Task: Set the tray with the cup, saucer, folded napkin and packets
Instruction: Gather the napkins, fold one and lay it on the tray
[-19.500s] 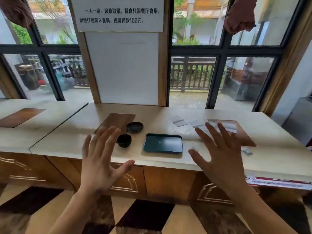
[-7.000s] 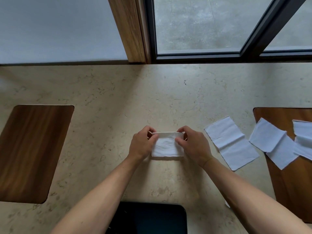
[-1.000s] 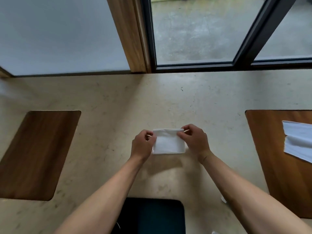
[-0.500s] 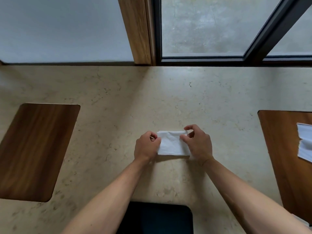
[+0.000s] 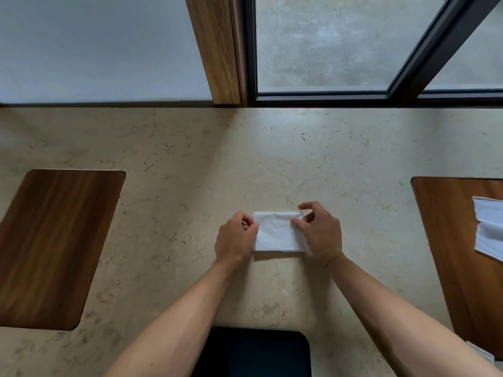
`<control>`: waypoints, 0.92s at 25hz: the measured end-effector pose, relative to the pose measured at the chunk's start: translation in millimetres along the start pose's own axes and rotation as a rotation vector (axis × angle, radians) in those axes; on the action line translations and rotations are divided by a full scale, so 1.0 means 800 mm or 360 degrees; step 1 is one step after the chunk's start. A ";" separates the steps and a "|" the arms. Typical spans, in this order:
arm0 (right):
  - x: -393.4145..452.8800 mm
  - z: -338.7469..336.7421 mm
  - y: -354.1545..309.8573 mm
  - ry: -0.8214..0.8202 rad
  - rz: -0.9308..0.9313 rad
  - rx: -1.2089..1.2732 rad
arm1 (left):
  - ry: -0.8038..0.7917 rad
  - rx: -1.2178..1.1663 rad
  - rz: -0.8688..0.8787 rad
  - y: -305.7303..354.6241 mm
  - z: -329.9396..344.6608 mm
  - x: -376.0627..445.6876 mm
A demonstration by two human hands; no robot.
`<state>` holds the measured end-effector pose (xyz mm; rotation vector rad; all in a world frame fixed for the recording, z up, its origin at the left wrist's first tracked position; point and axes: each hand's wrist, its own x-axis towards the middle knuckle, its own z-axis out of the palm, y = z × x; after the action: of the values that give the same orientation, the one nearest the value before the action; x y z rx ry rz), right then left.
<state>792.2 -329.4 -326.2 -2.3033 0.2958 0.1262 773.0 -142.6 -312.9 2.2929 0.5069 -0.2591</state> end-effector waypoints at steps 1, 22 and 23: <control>0.000 0.001 0.000 -0.0006 0.0000 -0.0019 | -0.0003 0.0007 0.0003 0.000 0.000 0.000; -0.096 -0.272 0.121 0.0588 0.0205 -0.0087 | -0.0421 -0.0177 0.1043 0.209 0.108 -0.095; -0.098 -0.291 0.138 0.0617 0.0234 -0.0129 | -0.0441 -0.0162 0.1076 0.223 0.127 -0.105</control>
<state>687.9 -559.6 -231.8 -2.3753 0.6681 -0.2428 771.4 -352.2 -240.3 2.1430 -0.3887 -0.1993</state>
